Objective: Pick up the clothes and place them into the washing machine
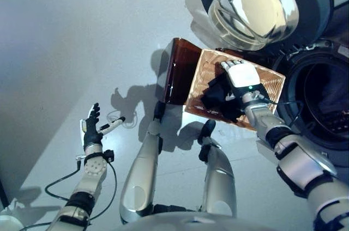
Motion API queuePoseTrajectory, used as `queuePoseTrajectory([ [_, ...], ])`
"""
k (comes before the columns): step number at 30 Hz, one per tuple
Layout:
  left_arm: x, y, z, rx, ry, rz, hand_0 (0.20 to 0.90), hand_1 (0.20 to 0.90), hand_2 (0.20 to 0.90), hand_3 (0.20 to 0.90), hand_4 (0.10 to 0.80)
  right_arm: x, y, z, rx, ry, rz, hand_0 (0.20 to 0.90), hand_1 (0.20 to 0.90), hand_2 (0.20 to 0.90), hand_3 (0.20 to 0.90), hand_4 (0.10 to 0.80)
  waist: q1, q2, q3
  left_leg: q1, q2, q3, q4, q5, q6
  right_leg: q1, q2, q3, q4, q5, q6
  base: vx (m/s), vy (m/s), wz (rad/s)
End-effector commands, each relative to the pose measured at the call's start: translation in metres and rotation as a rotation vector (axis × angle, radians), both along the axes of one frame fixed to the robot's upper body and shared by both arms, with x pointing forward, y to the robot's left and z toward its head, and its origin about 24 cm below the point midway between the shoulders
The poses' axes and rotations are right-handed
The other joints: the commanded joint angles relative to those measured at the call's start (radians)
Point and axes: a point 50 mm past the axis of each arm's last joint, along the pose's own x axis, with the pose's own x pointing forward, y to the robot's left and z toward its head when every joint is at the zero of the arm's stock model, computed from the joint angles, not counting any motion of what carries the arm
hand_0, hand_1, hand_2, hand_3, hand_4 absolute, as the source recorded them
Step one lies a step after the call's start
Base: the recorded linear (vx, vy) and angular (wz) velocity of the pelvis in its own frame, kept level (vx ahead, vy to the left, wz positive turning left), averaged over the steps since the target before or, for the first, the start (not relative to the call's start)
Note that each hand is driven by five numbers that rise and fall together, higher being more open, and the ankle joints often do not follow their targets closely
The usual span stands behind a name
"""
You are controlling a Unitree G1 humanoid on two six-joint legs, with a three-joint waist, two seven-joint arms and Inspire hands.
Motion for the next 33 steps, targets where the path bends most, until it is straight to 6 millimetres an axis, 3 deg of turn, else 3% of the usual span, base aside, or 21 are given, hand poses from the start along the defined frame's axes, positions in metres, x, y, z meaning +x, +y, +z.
queuePoseTrajectory([
  [1, -0.014, 0.025, 0.011, 0.062, -0.067, 0.071, 0.9, 0.9, 0.9, 0.9, 0.8, 0.002, -0.011, 0.019, 0.006, -0.111, -0.019, 0.9, 0.9, 0.9, 0.9, 0.8, -0.005, 0.021, -0.047, -0.06, -0.011, -0.005, 0.077, -0.095, -0.057, 0.02, 0.045, -0.005, -0.001, -0.061, -0.023, 0.0, 0.0, 0.0],
  [24, -0.017, 0.036, 0.017, 0.071, -0.092, 0.114, 0.9, 0.9, 0.9, 0.9, 0.8, -0.002, -0.009, 0.006, 0.044, -0.072, -0.043, 0.9, 0.9, 0.9, 0.9, 0.8, 0.0, 0.01, -0.03, -0.151, -0.019, -0.013, 0.186, -0.138, -0.052, -0.045, 0.05, -0.006, 0.091, -0.102, -0.032, 0.002, 0.0, 0.01],
  [33, -0.017, 0.037, 0.021, 0.073, -0.114, 0.121, 0.9, 0.9, 0.9, 0.9, 0.8, -0.006, -0.013, -0.005, 0.056, -0.038, -0.089, 0.9, 0.9, 0.9, 0.9, 0.8, 0.005, 0.027, -0.028, -0.217, -0.03, -0.013, 0.283, -0.177, -0.043, -0.109, 0.045, 0.001, 0.203, -0.151, -0.044, 0.015, 0.013, 0.05],
])
